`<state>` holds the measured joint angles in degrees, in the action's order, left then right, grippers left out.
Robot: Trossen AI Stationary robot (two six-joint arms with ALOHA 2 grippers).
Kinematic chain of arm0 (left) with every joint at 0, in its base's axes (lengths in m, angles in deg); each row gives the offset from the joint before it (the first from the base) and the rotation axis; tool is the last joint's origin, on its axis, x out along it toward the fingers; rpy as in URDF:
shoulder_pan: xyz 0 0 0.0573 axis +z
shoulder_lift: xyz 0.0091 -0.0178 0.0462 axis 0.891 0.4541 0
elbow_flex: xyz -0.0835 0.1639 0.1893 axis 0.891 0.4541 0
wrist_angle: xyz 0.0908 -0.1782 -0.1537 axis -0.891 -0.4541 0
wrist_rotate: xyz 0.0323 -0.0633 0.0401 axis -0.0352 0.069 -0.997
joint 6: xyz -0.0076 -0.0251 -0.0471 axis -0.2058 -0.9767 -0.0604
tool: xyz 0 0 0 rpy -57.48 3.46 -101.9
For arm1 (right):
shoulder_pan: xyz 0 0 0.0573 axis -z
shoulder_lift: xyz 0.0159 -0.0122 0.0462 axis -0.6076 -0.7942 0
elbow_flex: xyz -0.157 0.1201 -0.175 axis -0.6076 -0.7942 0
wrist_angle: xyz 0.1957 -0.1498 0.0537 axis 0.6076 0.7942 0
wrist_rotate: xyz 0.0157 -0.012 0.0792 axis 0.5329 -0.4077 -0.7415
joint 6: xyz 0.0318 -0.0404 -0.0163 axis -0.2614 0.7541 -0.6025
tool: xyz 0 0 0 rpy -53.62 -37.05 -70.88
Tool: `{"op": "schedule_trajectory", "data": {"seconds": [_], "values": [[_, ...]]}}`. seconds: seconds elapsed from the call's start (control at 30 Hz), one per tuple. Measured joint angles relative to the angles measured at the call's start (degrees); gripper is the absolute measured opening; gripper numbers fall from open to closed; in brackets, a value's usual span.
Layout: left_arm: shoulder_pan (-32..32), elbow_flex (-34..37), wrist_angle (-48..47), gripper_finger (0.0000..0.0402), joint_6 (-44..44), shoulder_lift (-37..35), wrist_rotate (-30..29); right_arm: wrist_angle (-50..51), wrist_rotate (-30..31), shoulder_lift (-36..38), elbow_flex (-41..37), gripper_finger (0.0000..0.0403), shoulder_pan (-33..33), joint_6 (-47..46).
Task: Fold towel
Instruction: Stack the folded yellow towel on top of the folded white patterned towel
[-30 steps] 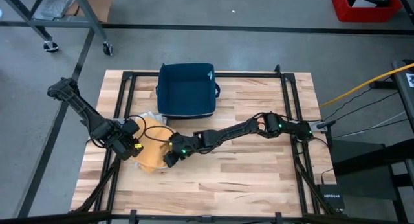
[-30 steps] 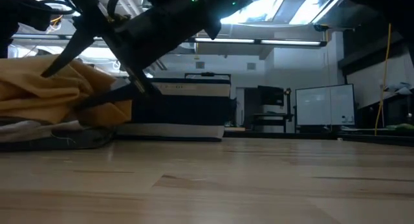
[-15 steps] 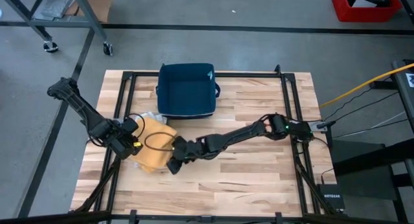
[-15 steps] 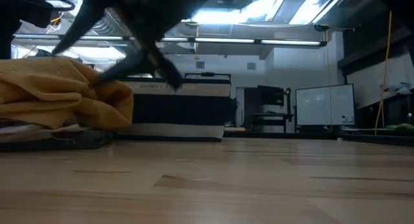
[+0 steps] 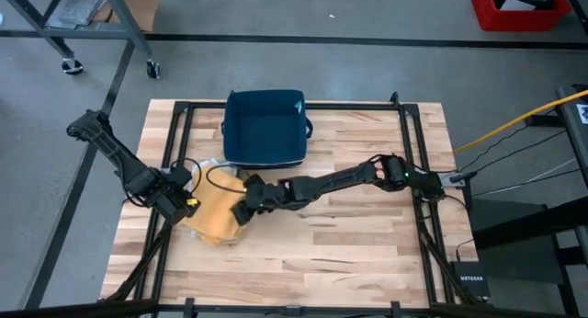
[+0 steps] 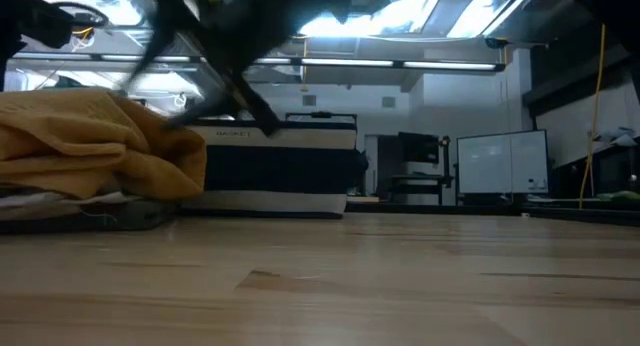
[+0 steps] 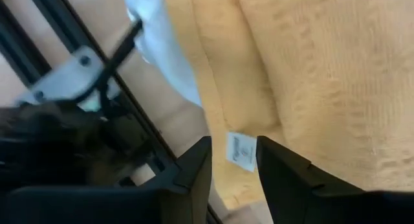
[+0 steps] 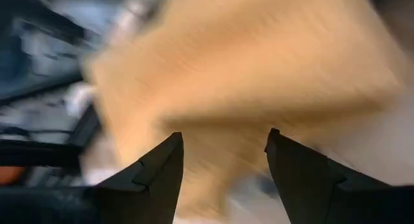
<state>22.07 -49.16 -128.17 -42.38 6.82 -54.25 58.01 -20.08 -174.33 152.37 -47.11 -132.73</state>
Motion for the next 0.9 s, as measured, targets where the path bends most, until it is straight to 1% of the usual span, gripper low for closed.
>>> {"op": "schedule_trajectory", "data": {"seconds": [0.13, 0.2, 0.3, 0.47, 0.63, 0.8, 0.9], "values": [[-0.02, 0.51, 1.63, 0.0108, -0.37, 0.02, 1.12, -11.17, -0.66, 0.06, 0.02, 0.0221, -0.37, 3.65], [-0.02, 0.51, 2.31, 0.0105, -0.46, -0.06, 1.10, -13.21, -0.98, 0.21, 0.04, 0.0221, -0.52, 5.32], [-0.02, 0.51, 5.99, 0.0099, 0.43, -0.13, -0.01, -12.79, -0.35, 0.23, 0.08, 0.0221, 0.03, 6.68], [-0.02, 0.51, 13.26, 0.0091, 3.42, -0.11, -3.86, -12.98, 0.00, -1.08, 0.07, 0.0221, 0.57, 6.70], [0.07, 0.88, 17.27, 0.0090, 5.80, 0.16, -5.84, -13.28, -0.01, -2.21, 0.05, 0.0221, 0.76, 6.74], [0.09, 2.33, 19.18, 0.0090, 6.01, 1.91, -6.05, -12.37, 0.44, -3.43, 0.07, 0.0221, 0.76, 6.74], [0.04, 3.60, 19.15, 0.0090, 6.01, 3.74, -4.43, -11.54, 0.42, -4.35, 0.04, 0.0221, 0.74, 6.74]]}}
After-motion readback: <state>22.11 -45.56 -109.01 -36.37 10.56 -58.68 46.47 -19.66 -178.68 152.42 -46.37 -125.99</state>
